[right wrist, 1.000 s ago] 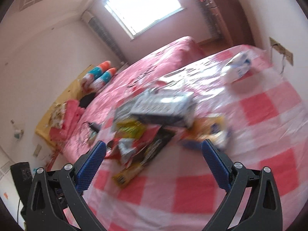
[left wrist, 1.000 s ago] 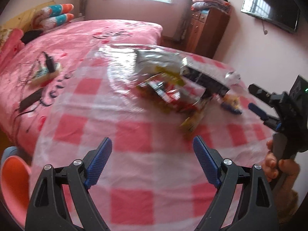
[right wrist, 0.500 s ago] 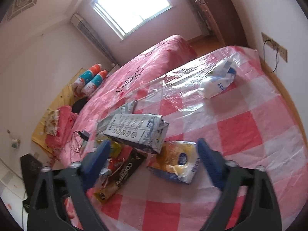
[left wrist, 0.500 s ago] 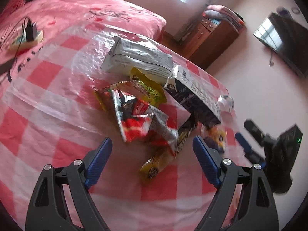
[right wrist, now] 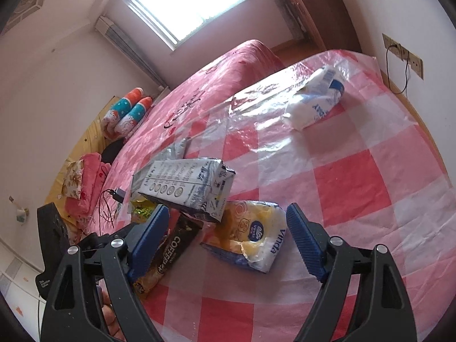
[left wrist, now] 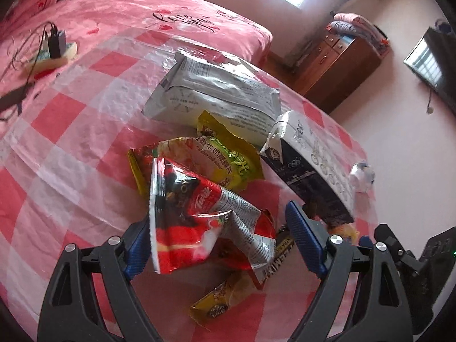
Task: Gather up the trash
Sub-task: 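Lower the left tool onto the red chip bag in the pile, then close the left tool on the red chip bag and lift it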
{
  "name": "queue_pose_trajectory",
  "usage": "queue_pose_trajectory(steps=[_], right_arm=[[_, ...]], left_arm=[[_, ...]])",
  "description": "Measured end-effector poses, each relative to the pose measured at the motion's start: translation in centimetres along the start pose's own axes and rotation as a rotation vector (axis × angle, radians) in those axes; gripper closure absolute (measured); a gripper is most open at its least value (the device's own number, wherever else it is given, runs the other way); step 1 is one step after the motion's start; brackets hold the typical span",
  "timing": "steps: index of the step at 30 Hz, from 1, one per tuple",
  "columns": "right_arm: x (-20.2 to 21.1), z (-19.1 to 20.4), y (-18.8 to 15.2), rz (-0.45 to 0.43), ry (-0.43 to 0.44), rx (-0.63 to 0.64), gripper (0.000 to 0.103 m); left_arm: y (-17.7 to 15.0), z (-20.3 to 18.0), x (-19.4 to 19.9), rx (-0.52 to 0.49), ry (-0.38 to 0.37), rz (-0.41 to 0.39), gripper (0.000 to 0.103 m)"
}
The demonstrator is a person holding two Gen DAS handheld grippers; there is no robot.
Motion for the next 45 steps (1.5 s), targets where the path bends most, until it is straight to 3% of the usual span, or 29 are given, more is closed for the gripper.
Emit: queue_pose_trajectory(steps=[3,5,11,19,22,28,30,34,37,40,42,45], right_arm=[[-0.2,-0.1,-0.1,0.009,-0.013,0.008,0.019],[-0.5,-0.1,-0.3,0.023,-0.028,0.018,0.019],[-1.5,0.9,-1.1,0.084,-0.022,0.063,0.017],[-2.5,4.6,-3.7,0.209,0.109,0.186,0.017],[-2.4,6.8,-4.9,0.234,0.142,0.287,0.017],[-1.9,6.5,-4.5,0.139,-0.037,0.34,0.018],[-2.5,5.8,-4.3,0.135,-0.106,0.341,0.019],[-3.2,5.5,-4.1,0.132,-0.142,0.348,0.025],[-4.0,6.2,-4.3,0.136,-0.176,0.394,0.027],[-4.7,7.0,-4.5,0.138,-0.22,0.427,0.038],[-5.1,7.3,-4.8,0.141,-0.249,0.456,0.042],[-5.6,8.2,-5.2,0.146,-0.285,0.509,0.051]], left_arm=[[-0.4,-0.5,-0.1,-0.059,0.077,-0.008,0.038],[-0.6,-0.3,0.2,-0.067,0.069,-0.015,0.043],[-1.0,0.3,0.8,-0.092,0.042,-0.006,0.049],[-2.3,3.2,3.3,-0.128,0.045,0.028,0.05],[-2.5,4.8,4.2,-0.14,0.037,0.045,0.05],[-3.3,7.3,5.6,-0.143,0.017,0.073,0.047],[-3.4,7.3,5.5,-0.15,0.028,0.071,0.033],[-3.6,7.3,5.2,-0.141,0.012,0.055,0.027],[-3.7,7.1,5.1,-0.153,0.015,0.045,0.027],[-3.7,6.9,5.0,-0.149,0.017,0.024,0.028],[-3.8,6.7,5.0,-0.159,0.017,0.011,0.041],[-3.8,6.7,5.0,-0.138,0.0,0.005,0.044]])
Point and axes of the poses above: each gripper's, at about its wrist camera, not at the fingertips, and x roughly against the way its jaws point, z to its left, y to its top, the point moved 3 cm from there along -x, roughly the way its jaws point, and after that the axes turned 1 degree about -y, right-handed, at the moved point
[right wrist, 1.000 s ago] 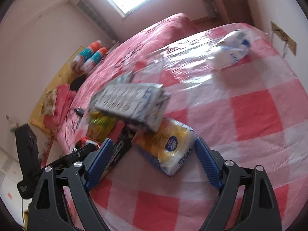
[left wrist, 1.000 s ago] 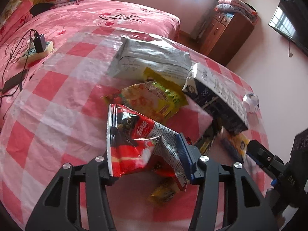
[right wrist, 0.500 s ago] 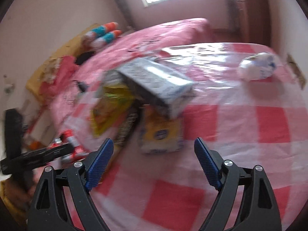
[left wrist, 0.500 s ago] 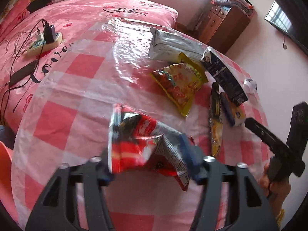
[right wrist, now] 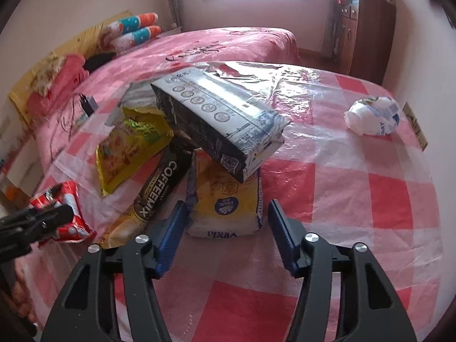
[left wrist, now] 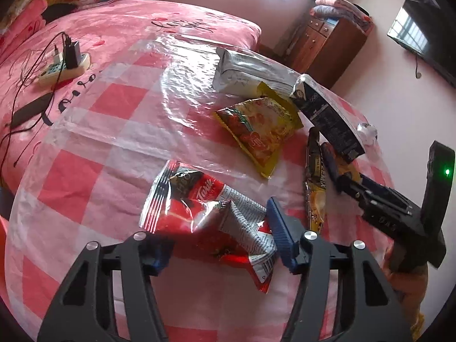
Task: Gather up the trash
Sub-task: 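Close the left tool on the red chip bag and lift it, then grasp the yellow tissue pack with the right tool, then carry the chip bag with left tool while right tool carries tissue pack to bin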
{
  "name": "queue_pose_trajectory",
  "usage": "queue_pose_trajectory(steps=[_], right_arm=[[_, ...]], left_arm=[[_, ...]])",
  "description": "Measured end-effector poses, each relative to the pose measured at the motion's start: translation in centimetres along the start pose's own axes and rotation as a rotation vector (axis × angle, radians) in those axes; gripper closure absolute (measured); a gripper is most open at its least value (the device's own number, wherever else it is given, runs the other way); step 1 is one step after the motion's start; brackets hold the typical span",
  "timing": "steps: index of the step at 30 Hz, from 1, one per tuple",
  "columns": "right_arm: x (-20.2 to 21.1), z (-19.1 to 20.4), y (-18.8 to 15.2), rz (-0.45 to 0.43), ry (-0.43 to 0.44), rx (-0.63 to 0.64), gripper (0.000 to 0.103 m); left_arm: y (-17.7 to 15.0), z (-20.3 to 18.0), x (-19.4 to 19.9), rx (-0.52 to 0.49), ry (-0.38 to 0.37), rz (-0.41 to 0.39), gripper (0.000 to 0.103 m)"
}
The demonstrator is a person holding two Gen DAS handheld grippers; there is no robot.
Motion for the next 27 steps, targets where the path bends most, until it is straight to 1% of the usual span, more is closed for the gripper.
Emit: queue_pose_trajectory(steps=[3,4,6,9,10,11,17,21,24,26,27], right_arm=[[0.0,0.4,0.0,-0.002,-0.018,0.024,0.054],[0.0,0.4,-0.1,-0.003,-0.017,0.025,0.056],[0.1,0.5,-0.2,-0.008,-0.013,0.029,0.058],[0.5,0.6,-0.5,-0.017,0.002,0.024,0.062],[0.7,0.6,-0.6,-0.021,0.008,0.021,0.065],[0.9,0.6,-0.7,-0.027,0.011,0.017,0.07],[2.0,0.9,-1.8,-0.038,0.048,-0.013,0.076],[2.6,1.0,-2.5,-0.038,0.068,-0.033,0.077],[3.3,0.9,-3.1,-0.036,0.09,-0.061,0.08],[3.7,0.7,-3.4,-0.035,0.098,-0.078,0.086],[3.9,0.7,-3.6,-0.034,0.106,-0.087,0.086]], left_arm=[[-0.1,0.0,0.2,0.003,-0.006,-0.015,0.049],[-0.2,0.1,0.3,0.003,-0.011,-0.02,0.05],[-0.2,0.3,0.6,0.013,-0.024,-0.025,0.056],[-0.4,0.8,0.9,0.033,-0.053,-0.027,0.059],[-0.5,1.0,1.0,0.037,-0.063,-0.029,0.059],[-0.6,1.1,1.2,0.042,-0.07,-0.03,0.06],[-1.1,2.0,2.0,0.057,-0.115,-0.032,0.066],[-1.3,2.6,2.7,0.062,-0.139,-0.037,0.068],[-1.6,3.1,3.0,0.062,-0.155,-0.033,0.069],[-1.8,3.5,3.2,0.065,-0.166,-0.032,0.069],[-1.9,3.6,3.4,0.066,-0.172,-0.032,0.069]])
Point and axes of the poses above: each gripper's, at about its wrist camera, not at the fingertips, and x roughly against the way its jaws point, z to its left, y to its top, the point moved 3 cm from there along -x, roughly the way its jaws point, and after that the axes turned 1 degree about -y, right-handed, at the moved point
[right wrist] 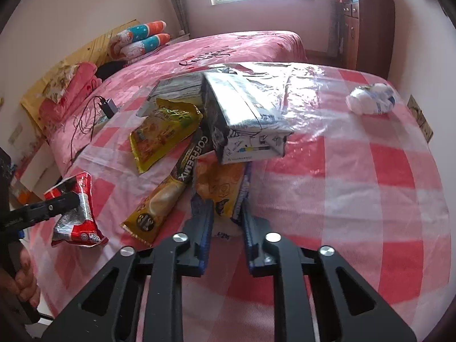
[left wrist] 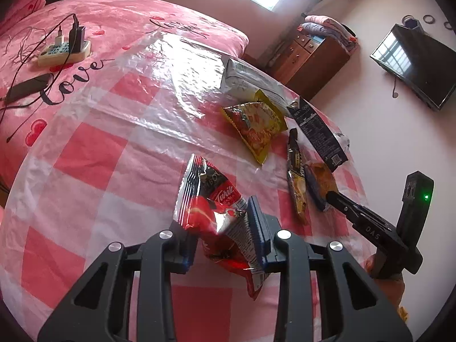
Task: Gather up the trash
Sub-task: 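Carry the chip bag with left tool while right tool carries tissue pack to bin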
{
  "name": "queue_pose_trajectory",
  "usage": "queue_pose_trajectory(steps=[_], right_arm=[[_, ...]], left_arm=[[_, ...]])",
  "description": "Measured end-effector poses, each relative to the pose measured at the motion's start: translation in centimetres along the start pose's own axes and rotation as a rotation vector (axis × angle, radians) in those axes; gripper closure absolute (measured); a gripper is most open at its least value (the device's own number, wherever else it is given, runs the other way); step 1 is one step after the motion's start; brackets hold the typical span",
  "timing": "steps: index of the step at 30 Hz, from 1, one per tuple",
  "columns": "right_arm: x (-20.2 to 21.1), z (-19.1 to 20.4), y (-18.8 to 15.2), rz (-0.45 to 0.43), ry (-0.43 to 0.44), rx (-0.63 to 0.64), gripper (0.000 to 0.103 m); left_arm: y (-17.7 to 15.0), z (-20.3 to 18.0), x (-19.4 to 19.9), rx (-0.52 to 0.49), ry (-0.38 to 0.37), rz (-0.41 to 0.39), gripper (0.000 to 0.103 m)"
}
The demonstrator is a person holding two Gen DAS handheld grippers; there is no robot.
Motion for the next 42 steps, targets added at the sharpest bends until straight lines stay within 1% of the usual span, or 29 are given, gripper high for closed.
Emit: queue_pose_trajectory(steps=[3,8,12,19,24,29,31,32,34,42], right_arm=[[0.5,0.2,-0.5,0.004,0.001,-0.005,0.087],[1.3,1.1,-1.4,0.017,0.037,-0.013,0.087],[2.5,2.2,-1.6,-0.006,0.036,0.003,0.089],[4.6,4.2,-1.4,-0.054,0.035,0.024,0.09],[5.4,5.9,-1.0,-0.062,0.069,0.03,0.09],[5.6,8.5,-0.5,-0.054,0.126,0.034,0.09],[5.5,9.9,-0.3,-0.047,0.163,0.041,0.09],[5.4,10.4,-0.3,-0.04,0.179,0.044,0.093],[5.0,11.9,-0.2,-0.02,0.222,0.053,0.093],[3.5,19.6,-0.6,0.039,0.348,0.154,0.093]], left_arm=[[-0.3,0.3,0.4,0.001,-0.017,-0.003,0.07],[-0.4,0.6,1.5,0.002,-0.044,-0.016,0.07],[-0.3,1.0,2.2,0.006,-0.059,-0.029,0.07],[-0.5,2.1,3.3,0.019,-0.073,-0.048,0.07],[-0.5,2.9,4.4,0.032,-0.078,-0.067,0.07],[-0.3,4.2,6.0,0.047,-0.077,-0.097,0.07],[-0.2,4.9,6.7,0.057,-0.07,-0.111,0.07],[-0.1,5.3,7.2,0.064,-0.066,-0.12,0.07],[-0.1,6.3,8.1,0.077,-0.055,-0.136,0.07],[-1.0,10.8,11.7,0.14,0.005,-0.184,0.07]])
Point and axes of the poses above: each gripper's, at about its wrist camera, not at the fingertips, and x roughly against the way its jaws point, z to its left, y to its top, the point moved 3 cm from there along -x, roughly the way its jaws point, and after that the axes turned 1 degree about -y, right-handed, at the moved point
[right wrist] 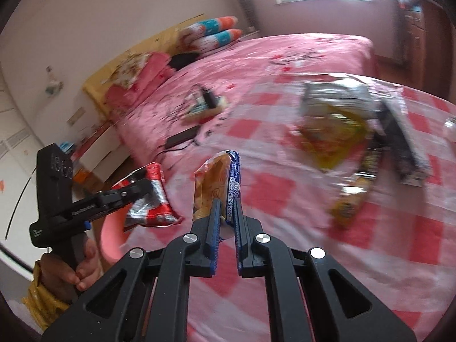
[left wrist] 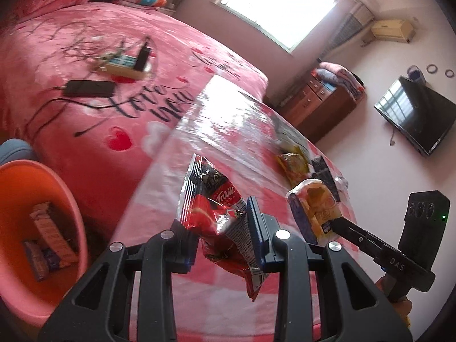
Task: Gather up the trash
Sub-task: 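Carry the chip bag with left tool while right tool carries tissue pack to bin, then open the left tool over the orange bin while right tool releases the tissue pack, then move both open tools back over the trash pile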
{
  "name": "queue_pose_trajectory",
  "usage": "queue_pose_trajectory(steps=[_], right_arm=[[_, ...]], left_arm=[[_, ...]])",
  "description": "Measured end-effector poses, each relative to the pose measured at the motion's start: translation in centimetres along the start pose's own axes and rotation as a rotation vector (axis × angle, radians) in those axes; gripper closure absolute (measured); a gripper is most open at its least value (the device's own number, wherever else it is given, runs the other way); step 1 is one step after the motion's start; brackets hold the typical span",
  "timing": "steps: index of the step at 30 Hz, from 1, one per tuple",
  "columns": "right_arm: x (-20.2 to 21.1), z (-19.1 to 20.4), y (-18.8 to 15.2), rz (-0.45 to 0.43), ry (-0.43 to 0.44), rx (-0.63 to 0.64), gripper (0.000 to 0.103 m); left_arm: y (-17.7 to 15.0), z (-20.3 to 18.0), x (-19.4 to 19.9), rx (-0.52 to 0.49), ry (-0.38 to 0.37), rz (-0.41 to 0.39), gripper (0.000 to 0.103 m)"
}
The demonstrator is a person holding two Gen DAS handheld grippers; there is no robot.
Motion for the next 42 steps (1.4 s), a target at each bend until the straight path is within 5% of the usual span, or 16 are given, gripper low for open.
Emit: queue_pose_trajectory(steps=[16,19,20,21,23,29,42], right_arm=[[-9.3,15.8,0.1,0.183,0.296,0.2,0.093],[-11.5,18.0,-0.7,0.215,0.305,0.236,0.089],[-12.5,18.6,-1.2,0.232,0.308,0.251,0.083],[-13.0,18.7,-1.5,0.24,0.309,0.246,0.078],[-13.6,18.3,-1.8,0.255,0.299,0.21,0.046],[-11.7,15.1,-1.0,0.188,0.229,0.157,0.023],[-6.5,7.1,-0.7,-0.021,0.128,0.061,0.014]], left_arm=[[-0.1,12.8,8.8,0.166,0.238,-0.11,0.07],[-0.9,15.3,9.2,0.207,0.287,-0.108,0.069],[-1.2,16.3,9.3,0.23,0.308,-0.105,0.061],[-1.5,17.3,9.3,0.248,0.324,-0.098,0.049],[-2.1,18.6,9.3,0.255,0.376,-0.09,0.035],[-3.0,20.7,9.3,0.282,0.424,-0.08,0.029],[-2.0,15.0,9.6,0.041,0.392,-0.268,0.018]])
Point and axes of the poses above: each gripper's, at about its wrist camera, not at the fingertips, and x roughly against the way its jaws point, z to its left, y to its top, the point moved 3 cm from there along -x, roughly the way its jaws point, and after that the axes turned 1 degree about -y, right-handed, at the moved point
